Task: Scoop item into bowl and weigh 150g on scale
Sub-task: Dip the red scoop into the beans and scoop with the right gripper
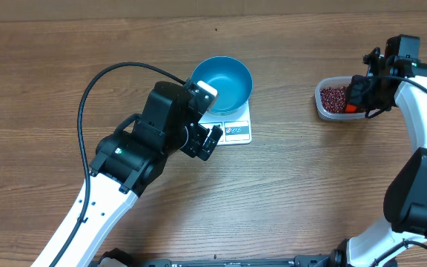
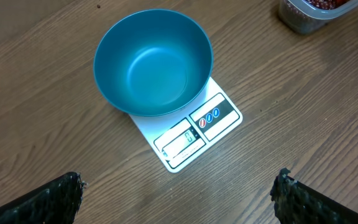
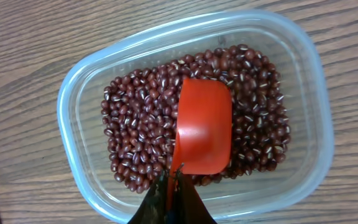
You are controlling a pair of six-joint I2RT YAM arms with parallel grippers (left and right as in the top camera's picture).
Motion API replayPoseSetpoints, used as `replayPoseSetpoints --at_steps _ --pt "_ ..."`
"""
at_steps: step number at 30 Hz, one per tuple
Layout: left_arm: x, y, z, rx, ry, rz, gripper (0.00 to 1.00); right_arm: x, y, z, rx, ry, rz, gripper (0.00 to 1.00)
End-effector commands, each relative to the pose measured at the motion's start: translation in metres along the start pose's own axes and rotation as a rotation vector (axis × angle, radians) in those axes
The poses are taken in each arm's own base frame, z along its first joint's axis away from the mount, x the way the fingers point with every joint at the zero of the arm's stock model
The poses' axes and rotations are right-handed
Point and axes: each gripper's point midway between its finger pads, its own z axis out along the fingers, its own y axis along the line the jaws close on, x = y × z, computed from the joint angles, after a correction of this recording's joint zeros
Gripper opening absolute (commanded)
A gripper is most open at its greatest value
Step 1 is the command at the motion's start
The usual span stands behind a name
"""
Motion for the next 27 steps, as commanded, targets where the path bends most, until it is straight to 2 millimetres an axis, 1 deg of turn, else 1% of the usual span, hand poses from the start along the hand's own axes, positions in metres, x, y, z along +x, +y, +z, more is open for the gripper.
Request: replayPoseSetpoints --at_steps 1,4,13,16,23,27 --pt "0.002 0.0 0.001 0.005 0.003 -0.02 0.99 0.0 0.011 0.004 -0.061 0.012 -0.005 0.04" --pt "0.002 0.0 0.001 0.005 0.003 -0.02 1.0 0.001 0.018 0.003 -0.099 0.017 -0.005 0.04" --pt "0.002 0.0 0.001 0.005 0.003 -0.02 1.0 0.005 0.027 0.002 -0.155 0.032 -0.003 0.04" --pt "0.002 0.0 0.001 0.005 0.003 -0.02 1.0 0.005 0.027 0.002 -0.16 0.033 0.0 0.04" --pt "0.002 0.0 0.001 0.005 0.003 -0.02 1.0 0.002 0.028 -0.004 -0.26 0.021 0.041 0.04" --pt "0.002 0.0 0.001 0.005 0.003 -0.02 1.0 0.003 0.026 -0.001 -0.265 0.028 0.049 0.04"
